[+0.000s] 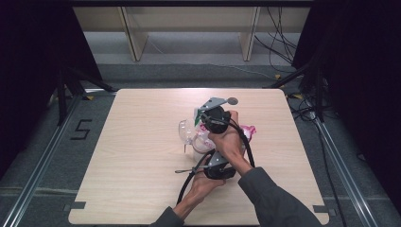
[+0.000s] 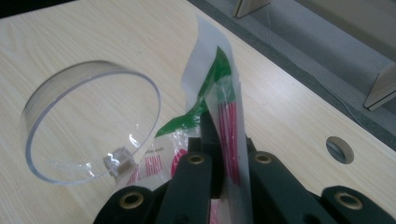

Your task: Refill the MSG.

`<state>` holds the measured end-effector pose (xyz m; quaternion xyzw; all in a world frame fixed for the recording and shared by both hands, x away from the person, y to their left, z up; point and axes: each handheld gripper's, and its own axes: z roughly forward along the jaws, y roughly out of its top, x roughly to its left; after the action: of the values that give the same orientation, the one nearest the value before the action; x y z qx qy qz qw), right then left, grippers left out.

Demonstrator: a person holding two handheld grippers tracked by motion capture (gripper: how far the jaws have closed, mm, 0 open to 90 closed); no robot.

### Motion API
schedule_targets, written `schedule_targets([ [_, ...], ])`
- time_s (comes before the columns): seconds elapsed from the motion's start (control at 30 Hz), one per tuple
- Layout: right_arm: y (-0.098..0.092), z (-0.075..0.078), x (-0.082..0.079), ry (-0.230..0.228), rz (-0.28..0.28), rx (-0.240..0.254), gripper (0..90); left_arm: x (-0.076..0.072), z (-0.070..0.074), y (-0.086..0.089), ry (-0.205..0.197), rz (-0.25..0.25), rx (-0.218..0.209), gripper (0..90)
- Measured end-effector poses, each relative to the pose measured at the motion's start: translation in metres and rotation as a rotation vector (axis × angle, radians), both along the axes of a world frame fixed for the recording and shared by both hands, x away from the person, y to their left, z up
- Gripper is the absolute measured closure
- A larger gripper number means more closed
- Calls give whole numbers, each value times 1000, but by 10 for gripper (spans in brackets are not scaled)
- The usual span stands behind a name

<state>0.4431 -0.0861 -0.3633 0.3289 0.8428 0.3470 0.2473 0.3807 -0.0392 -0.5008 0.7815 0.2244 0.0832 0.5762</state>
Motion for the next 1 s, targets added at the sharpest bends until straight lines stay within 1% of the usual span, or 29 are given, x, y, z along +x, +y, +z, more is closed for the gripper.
schedule_targets([
  [0.03,-1,-1,1,-15,-4,13,900,0,0,0,1,0,1,746],
  [0.07,-1,-1,2,-24,-2,6,900,0,0,-1,-1,-2,1,746],
  [0.1,-1,-1,2,-20,-2,-5,900,-1,0,-1,-1,-4,-1,746],
  [0.13,0,-1,1,-1,0,-14,900,0,0,-1,-5,-4,-2,745],
  [0.17,1,-2,1,-20,1,-21,900,0,0,-1,-4,-5,-3,745],
  [0.2,1,-1,1,-7,6,-27,900,0,0,-1,-3,-5,-4,745],
  [0.23,1,-2,1,-13,-4,-15,900,0,0,-1,-5,-4,-3,745],
  [0.27,1,-1,0,10,-17,-5,900,-1,0,-1,-5,-4,-4,745],
  [0.3,1,0,1,-7,-6,-8,900,-1,0,-1,-6,-3,-4,746],
  [0.37,1,1,2,-19,-4,-5,900,0,0,0,-5,2,-5,746],
  [0.4,1,0,2,-18,-2,-4,900,0,0,0,-4,-1,-5,746],
  [0.5,2,-2,1,-11,3,-29,900,-1,1,-1,-3,-4,-11,745],
  [0.53,2,-1,1,-9,6,-31,900,-1,1,0,-6,-2,-8,745],
  [0.57,2,0,2,-10,-5,-12,900,0,1,0,-8,0,-5,745],
  [0.63,0,2,2,-6,-8,1,900,-1,1,0,-7,-4,-7,746],
  [0.7,1,0,1,-8,-3,-13,900,-2,1,-1,-7,-9,-7,745],
  [0.73,2,-1,1,-18,-2,-31,900,-2,1,-1,-9,-6,-6,745],
  [0.77,2,-1,1,-12,-2,-30,900,-1,2,-1,-10,-6,-8,745],
  [0.8,2,1,1,-3,-2,-17,900,-1,2,0,-11,-5,-9,745],
  [0.83,2,2,1,-8,-5,-12,900,-1,2,0,-13,-1,-7,745],
  [0.9,4,2,2,-7,3,-25,900,-2,3,-1,-14,3,-14,743],
  [0.93,5,0,2,-18,-2,-25,900,-2,3,-1,-13,2,-16,742],
  [0.97,6,1,2,-5,-1,-35,900,-2,3,0,-12,0,-20,742],
  [1.0,6,1,3,-18,9,-49,900,-1,3,0,-12,2,-19,742],
])
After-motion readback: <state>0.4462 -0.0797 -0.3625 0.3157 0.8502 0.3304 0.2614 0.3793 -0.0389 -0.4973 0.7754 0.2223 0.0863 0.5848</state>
